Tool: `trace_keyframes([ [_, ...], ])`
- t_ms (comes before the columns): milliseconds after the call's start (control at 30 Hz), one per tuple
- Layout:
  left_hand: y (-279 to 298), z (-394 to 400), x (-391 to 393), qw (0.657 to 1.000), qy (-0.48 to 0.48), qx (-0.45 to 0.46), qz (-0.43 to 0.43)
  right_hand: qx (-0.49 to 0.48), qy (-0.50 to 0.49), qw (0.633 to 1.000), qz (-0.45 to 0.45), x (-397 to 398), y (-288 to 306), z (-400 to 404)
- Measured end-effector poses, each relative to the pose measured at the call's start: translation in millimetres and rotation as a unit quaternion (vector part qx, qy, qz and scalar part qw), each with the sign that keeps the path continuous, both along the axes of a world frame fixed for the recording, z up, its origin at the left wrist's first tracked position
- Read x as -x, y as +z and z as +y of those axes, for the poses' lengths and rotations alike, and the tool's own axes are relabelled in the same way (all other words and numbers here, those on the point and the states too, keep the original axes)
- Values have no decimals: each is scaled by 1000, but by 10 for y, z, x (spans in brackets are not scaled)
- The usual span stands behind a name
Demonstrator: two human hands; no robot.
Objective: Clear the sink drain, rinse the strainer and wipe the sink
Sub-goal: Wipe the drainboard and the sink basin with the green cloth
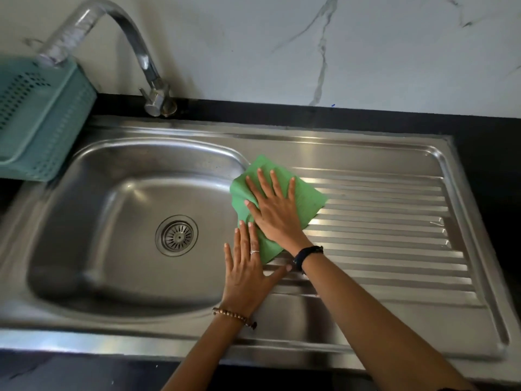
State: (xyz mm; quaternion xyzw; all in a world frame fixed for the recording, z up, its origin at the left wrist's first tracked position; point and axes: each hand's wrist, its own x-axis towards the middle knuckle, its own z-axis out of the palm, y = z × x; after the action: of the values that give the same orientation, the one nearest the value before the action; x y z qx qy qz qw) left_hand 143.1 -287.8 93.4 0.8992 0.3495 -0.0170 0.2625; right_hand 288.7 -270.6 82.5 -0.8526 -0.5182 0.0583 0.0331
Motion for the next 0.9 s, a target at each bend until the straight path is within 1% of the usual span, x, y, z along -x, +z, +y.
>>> trace_keyframes([
  [233,-20,-18,18,1000,0,-1,-2,-17,-57,998,24,-82,56,-411],
  [400,5,-7,17,999,-22,-13,35,-18,-80,996,24,-278,50,-612],
  [567,-28,-18,28,998,-50,-33,29,-23,-112,993,32,-536,60,-869],
  [633,-40,-32,23,996,-69,-46,14,-26,-139,989,40,-700,75,-1050],
  [800,-14,-97,-3,990,-129,-44,23,-22,-238,970,36,-1221,126,-1708],
  [900,-16,-121,-18,989,-136,-44,30,-21,-289,956,44,-1447,177,-2030],
])
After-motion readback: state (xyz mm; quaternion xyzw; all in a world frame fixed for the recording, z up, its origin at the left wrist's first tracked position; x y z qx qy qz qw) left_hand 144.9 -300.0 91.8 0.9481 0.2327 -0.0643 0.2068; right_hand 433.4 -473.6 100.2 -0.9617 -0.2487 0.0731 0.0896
